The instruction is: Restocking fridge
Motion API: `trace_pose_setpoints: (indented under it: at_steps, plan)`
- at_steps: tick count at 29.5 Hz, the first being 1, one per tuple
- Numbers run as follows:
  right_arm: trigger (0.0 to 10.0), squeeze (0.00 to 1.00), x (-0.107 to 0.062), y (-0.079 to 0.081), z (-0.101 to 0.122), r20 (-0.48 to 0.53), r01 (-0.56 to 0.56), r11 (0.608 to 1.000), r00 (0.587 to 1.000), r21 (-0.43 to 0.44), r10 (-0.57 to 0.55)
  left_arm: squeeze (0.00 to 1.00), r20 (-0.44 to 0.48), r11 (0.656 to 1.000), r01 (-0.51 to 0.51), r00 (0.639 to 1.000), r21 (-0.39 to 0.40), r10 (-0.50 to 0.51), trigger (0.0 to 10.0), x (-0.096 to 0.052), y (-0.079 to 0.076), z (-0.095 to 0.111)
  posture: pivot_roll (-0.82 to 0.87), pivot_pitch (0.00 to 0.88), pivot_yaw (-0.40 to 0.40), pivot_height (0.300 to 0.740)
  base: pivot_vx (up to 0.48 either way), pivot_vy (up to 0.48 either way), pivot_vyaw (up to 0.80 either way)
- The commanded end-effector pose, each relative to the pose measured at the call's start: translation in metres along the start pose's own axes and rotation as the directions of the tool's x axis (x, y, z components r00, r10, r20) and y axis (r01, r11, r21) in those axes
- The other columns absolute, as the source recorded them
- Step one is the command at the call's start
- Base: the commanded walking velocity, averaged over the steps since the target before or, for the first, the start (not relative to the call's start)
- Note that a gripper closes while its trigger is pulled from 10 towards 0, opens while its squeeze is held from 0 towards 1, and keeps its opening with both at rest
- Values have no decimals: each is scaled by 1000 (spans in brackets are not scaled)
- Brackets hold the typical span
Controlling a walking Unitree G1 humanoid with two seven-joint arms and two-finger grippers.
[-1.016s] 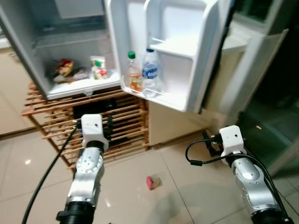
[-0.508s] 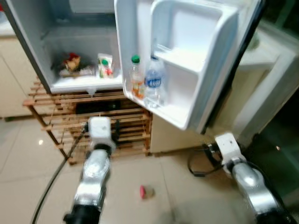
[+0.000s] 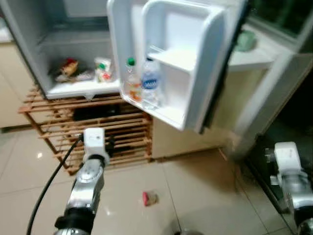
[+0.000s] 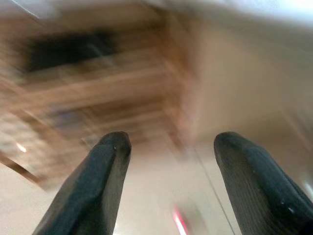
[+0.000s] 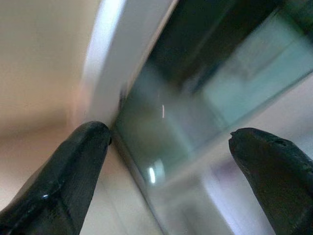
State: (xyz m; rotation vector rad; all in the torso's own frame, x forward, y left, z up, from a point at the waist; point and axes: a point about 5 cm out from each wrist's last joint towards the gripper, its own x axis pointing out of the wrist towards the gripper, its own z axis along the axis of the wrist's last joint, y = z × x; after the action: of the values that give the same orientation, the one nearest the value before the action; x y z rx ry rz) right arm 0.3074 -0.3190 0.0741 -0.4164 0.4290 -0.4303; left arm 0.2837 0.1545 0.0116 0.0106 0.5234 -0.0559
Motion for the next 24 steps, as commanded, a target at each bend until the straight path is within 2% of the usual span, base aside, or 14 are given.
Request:
trace_pose_setpoints:
  at_steps: [1, 2, 3, 4, 5, 9, 11, 13, 17, 22, 23, 24]
  plan:
    - [10000, 424, 4, -5, 15, 41, 22, 999, 999, 29, -23, 0, -120, 1000, 9, 993, 16, -7, 10000, 0, -5, -22, -188, 0, 13, 740, 0, 0, 0]
    - [10000, 412, 9, -2, 42, 103, 20, 999, 994, 41, -24, 0, -173, 999, 33, 984, -17, -36, 10000, -1, -5, -33, -186, 0, 12, 740, 0, 0, 0]
    - [10000, 412, 9, -2, 42, 103, 20, 999, 994, 41, -24, 0, -173, 999, 33, 984, -17, -36, 10000, -1, -5, -33, -186, 0, 12, 740, 0, 0, 0]
    - [10000, 412, 11, 1, 57, 125, 8, 998, 992, 60, -16, 0, -220, 991, 120, 967, -55, -129, 10000, -3, -11, -42, -168, 0, -1, 740, 0, 0, 0]
    - [10000, 404, 13, 11, 83, 150, -42, 991, 988, 129, 23, 0, -307, 977, 201, 928, -67, -212, 10000, -7, -14, -59, -156, 0, -6, 740, 0, 0, 0]
    - [10000, 396, 12, 30, 113, 173, -155, 958, 978, 243, 114, 0, -399, 975, 215, 891, -49, -217, 10000, -12, -5, -76, -144, 0, -9, 740, 0, 0, 0]
    - [10000, 392, 9, 47, 129, 193, -245, 933, 961, 263, 198, 0, -459, 975, 219, 864, -31, -209, 10000, -17, 1, -89, -146, 0, -6, 740, 0, 0, 0]
    - [10000, 392, 8, 52, 131, 196, -263, 930, 956, 257, 217, 0, -473, 976, 217, 858, -23, -202, 10000, -18, 2, -92, -146, 0, -6, 740, 0, 0, 0]
    - [10000, 384, -5, 85, 161, 256, -382, 900, 910, 210, 327, 0, -505, 969, 246, 839, 18, -203, 10000, -21, 5, -100, -134, 0, -16, 740, 0, 0, 0]
    - [10000, 388, -21, 111, 192, 335, -489, 840, 852, 234, 402, 0, -482, 970, 237, 857, 48, -185, 10000, -17, 8, -95, -113, 0, -35, 740, 0, 0, 0]
    - [10000, 392, -28, 123, 200, 354, -530, 812, 828, 245, 434, 0, -473, 972, 230, 863, 56, -177, 10000, -16, 9, -94, -101, 0, -47, 740, 0, 0, 0]
    - [10000, 392, -28, 123, 200, 354, -530, 812, 828, 245, 434, 0, -473, 972, 230, 863, 56, -177, 10000, -16, 9, -94, -101, 0, -47, 740, 0, 0, 0]
